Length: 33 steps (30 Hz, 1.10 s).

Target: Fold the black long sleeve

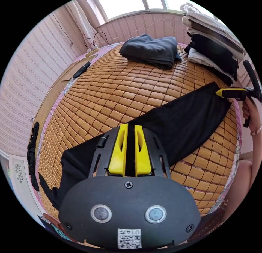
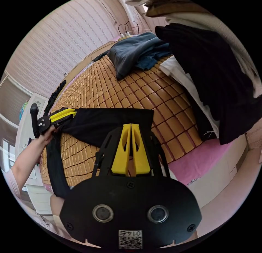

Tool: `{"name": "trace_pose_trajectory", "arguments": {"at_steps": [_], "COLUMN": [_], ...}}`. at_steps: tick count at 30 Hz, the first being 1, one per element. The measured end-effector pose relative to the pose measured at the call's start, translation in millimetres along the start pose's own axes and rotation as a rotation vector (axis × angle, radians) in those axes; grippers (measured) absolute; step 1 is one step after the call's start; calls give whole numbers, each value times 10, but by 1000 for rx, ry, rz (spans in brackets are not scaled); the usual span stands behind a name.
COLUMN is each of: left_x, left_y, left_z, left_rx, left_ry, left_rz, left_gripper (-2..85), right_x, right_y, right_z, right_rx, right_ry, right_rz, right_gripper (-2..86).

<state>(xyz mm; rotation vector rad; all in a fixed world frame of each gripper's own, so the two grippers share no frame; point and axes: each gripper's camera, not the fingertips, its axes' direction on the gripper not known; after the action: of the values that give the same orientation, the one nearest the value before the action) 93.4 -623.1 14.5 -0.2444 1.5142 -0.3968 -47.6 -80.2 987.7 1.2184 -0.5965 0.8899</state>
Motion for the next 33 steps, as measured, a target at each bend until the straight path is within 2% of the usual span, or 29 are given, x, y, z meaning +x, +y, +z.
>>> {"name": "trace_pose_trajectory", "arguments": {"at_steps": [4, 7, 11, 17, 20, 24, 27, 33], "left_x": [-35, -105, -95, -305, -440, -575, -506, -169], "left_y": [-62, -99, -151, -221, -149, 14, 186, 526], "left_z": [54, 78, 136, 216, 108, -256, -375, -287], "left_rx": [34, 32, 29, 17, 46, 132, 118, 52], "left_ry": [41, 25, -28, -27, 18, 95, 208, 235], "left_rz": [-13, -51, 6, -70, -94, -94, -50, 122], "left_gripper": [-2, -8, -10, -9, -8, -7, -7, -8], "right_x": [122, 98, 47, 46, -23, -151, -261, -310], "right_y": [10, -19, -99, -211, -300, -417, -550, -838], "right_z": [-66, -181, -278, -406, -493, -703, -778, -922], "right_rx": [24, 41, 33, 41, 35, 119, 156, 138], "right_ry": [-105, -61, -5, -63, -46, -29, -30, 87], "right_rz": [57, 77, 75, 98, 96, 93, 74, 119], "right_gripper": [-9, -10, -9, -9, -9, -6, -5, -5]}}
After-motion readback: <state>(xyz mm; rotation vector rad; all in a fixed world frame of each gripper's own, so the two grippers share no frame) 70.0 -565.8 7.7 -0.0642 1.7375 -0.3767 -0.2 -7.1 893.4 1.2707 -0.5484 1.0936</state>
